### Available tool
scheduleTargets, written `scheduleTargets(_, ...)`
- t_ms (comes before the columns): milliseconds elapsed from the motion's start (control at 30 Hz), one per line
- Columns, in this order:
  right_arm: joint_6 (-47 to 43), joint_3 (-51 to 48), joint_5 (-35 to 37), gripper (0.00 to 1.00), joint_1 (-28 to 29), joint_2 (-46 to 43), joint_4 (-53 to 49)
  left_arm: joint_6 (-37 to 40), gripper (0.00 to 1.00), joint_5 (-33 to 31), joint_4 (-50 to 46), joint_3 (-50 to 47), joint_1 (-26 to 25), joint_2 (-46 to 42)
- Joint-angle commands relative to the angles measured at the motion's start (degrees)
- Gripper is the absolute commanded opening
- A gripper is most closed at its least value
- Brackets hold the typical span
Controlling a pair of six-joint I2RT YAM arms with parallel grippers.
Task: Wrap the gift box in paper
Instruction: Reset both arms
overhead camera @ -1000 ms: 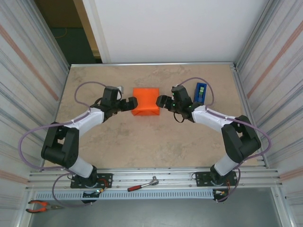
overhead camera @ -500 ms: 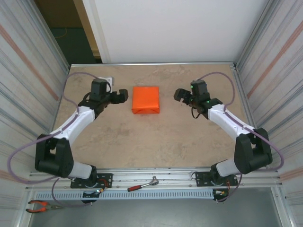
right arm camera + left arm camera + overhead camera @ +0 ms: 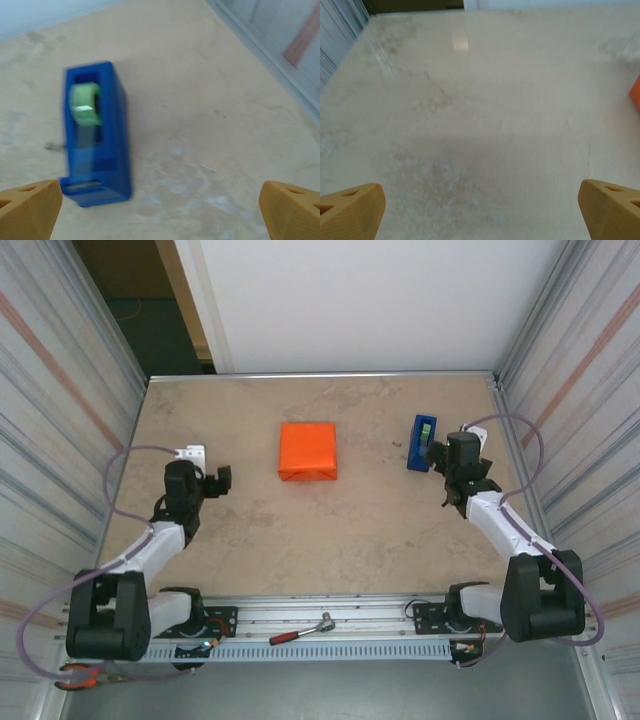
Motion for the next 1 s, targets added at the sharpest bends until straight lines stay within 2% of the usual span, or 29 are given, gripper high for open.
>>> scheduleTargets(0, -4.2, -2.5, 7.4, 0.99, -0.7, 3.4, 4.9, 2.4, 0.99, 1.3, 12.9, -1.3, 0.0, 4.2)
scheduleTargets(133, -10.7, -5.6, 14.5, 0.99, 2.2, 7.8, 14.2, 3.3, 0.99, 1.6, 19.6, -1.9, -0.8, 10.3)
scheduleTargets(200, -10.2, -5.6, 12.4, 0.99, 1.5, 8.8, 14.4, 4.3, 0.99, 1.9, 22.2, -2.0, -0.9, 12.3)
scheduleTargets(300, -4.5, -4.3, 9.7, 0.99, 0.5, 10.0, 7.8, 4.2, 0.99, 2.3, 24.4, -2.0, -0.7, 15.0)
scheduleTargets(333, -5.3, -5.3, 8.6, 0.99, 0.7, 9.6, 9.1, 4.4, 0.99, 2.7, 25.7, -2.3, -0.7, 15.9)
scheduleTargets(467, -12.9, -15.0, 3.1, 0.99, 0.1, 5.8, 31.7, 3.2, 0.99, 5.7, 27.3, -2.3, 1.2, 18.3)
scheduleTargets(500, -13.7, -16.5, 1.4, 0.99, -0.7, 5.6, 35.1, 3.4, 0.99, 6.6, 30.1, -2.8, 1.5, 19.5)
scheduleTargets(567, -13.7, -18.3, -4.1, 0.99, -4.3, 5.0, 38.6, 3.3, 0.99, 7.7, 27.1, -2.0, 1.7, 18.7)
scheduleTargets(633, -10.9, -19.1, -11.3, 0.99, -9.3, 4.1, 38.8, 3.4, 0.99, 9.0, 27.5, -1.8, 2.0, 19.3)
scheduleTargets(667, -9.8, -19.2, -12.1, 0.99, -10.6, 4.0, 38.4, 3.2, 0.99, 9.9, 26.3, -1.3, 2.4, 19.2)
scheduleTargets(967, -8.6, -20.7, -8.0, 0.99, -11.4, 0.0, 34.9, 2.7, 0.99, 11.1, 25.3, -0.9, 3.1, 19.0)
